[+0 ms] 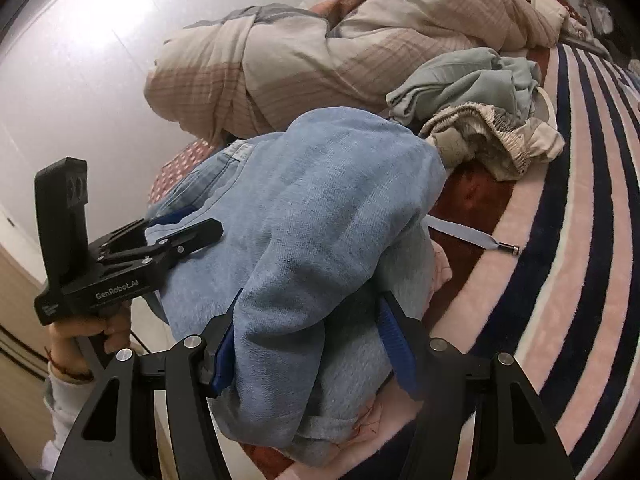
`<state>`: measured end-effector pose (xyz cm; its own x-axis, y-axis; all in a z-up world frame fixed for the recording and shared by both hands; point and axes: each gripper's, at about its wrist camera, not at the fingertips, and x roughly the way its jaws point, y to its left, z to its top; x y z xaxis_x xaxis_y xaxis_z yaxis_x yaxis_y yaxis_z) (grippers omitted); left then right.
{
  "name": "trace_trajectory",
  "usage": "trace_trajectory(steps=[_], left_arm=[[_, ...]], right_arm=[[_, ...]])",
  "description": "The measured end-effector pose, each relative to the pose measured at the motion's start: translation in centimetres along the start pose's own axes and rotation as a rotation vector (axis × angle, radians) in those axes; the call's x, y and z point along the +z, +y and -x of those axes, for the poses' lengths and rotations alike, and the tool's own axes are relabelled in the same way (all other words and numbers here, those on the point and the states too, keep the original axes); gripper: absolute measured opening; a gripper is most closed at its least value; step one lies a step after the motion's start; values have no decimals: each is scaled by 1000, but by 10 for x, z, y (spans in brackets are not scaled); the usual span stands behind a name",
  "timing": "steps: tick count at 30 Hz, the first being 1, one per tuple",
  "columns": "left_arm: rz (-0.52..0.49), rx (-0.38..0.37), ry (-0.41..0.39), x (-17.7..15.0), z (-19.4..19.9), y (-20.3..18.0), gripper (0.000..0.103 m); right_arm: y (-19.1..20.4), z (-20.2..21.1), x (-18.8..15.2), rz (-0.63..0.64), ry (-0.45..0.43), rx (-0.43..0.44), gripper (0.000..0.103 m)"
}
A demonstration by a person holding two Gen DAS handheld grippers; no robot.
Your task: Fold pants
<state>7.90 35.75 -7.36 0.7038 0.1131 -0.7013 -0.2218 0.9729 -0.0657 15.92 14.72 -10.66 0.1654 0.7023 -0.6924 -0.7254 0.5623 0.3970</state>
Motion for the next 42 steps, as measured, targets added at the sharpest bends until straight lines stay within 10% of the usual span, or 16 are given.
trace_trajectory(steps=[19, 29, 33, 42], left_arm=[[-75, -82, -128, 2, 74, -104, 76], [-177, -167, -271, -5, 119, -214, 87], [-184, -138, -374, -17, 134, -257, 97], [-166, -135, -445, -43, 131, -313, 100]], right_arm=[[-8, 118, -38, 15, -129, -155, 60], [-39, 231, -100, 26, -287, -373, 76], [-45, 276, -132, 63, -448, -502, 101], [-55, 308, -173, 86, -559, -729, 102]])
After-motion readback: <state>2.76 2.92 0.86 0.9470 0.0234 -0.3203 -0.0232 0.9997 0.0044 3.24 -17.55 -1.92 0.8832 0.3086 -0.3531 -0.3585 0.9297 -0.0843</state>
